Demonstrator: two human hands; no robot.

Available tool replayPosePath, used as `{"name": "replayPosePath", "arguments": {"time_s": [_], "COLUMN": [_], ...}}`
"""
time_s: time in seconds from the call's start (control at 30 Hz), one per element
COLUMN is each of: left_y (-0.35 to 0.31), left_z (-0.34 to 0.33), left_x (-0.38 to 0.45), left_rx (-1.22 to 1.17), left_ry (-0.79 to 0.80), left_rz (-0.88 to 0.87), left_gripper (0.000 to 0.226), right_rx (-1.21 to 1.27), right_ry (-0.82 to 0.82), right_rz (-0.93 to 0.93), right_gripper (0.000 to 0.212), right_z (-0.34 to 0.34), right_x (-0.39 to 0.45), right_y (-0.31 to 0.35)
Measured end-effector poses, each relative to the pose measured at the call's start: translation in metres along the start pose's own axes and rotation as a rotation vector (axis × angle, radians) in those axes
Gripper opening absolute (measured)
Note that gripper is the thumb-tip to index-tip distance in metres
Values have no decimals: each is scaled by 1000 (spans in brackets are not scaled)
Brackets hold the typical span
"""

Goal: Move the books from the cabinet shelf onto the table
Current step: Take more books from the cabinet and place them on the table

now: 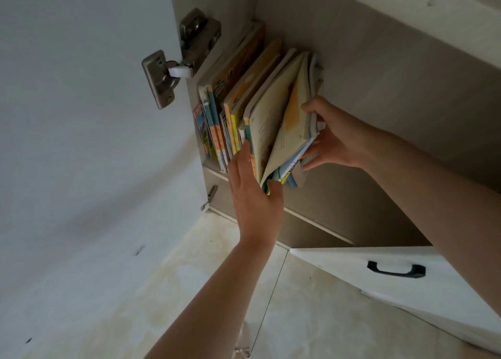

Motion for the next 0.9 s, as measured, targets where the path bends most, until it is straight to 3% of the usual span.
{"name": "replayPosePath", "arguments": {"time_s": [0.17, 0.27, 0.4, 0.5, 0.73, 0.9], "left_y": [1, 0, -3, -6, -13, -4], "left_z": [-6, -7, -11, -16, -24, -41], "left_x": [-7, -11, -13, -15, -15, -5], "left_rx": [66, 52, 68, 93, -49, 79], "left_ry": [28, 17, 46, 47, 147, 342], "left_rz": [-17, -44, -145, -143, -36, -60], "left_gripper": [81, 80, 56, 51, 62, 79], "right_rx": [24, 27, 38, 65, 78, 74], "right_ry": [8, 1, 11, 8, 9, 4], "right_rz": [43, 73, 101, 107, 124, 97], "right_gripper": [37, 35, 41, 42, 36, 43], "right_z": [6, 8, 9, 13, 17, 26], "right_x": [-5, -9, -14, -19, -31, -39], "right_y": [-9, -12, -15, -20, -27, -22]}}
Point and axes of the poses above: each hand's wrist, its own x-axis towards the middle knuckle, its own z-axis out of the back of the hand, y = z × x, the point moved 1 cm from there along x, towards the middle knuckle, and after that the axes turned 11 degrees about y, right-handed, at the moved point
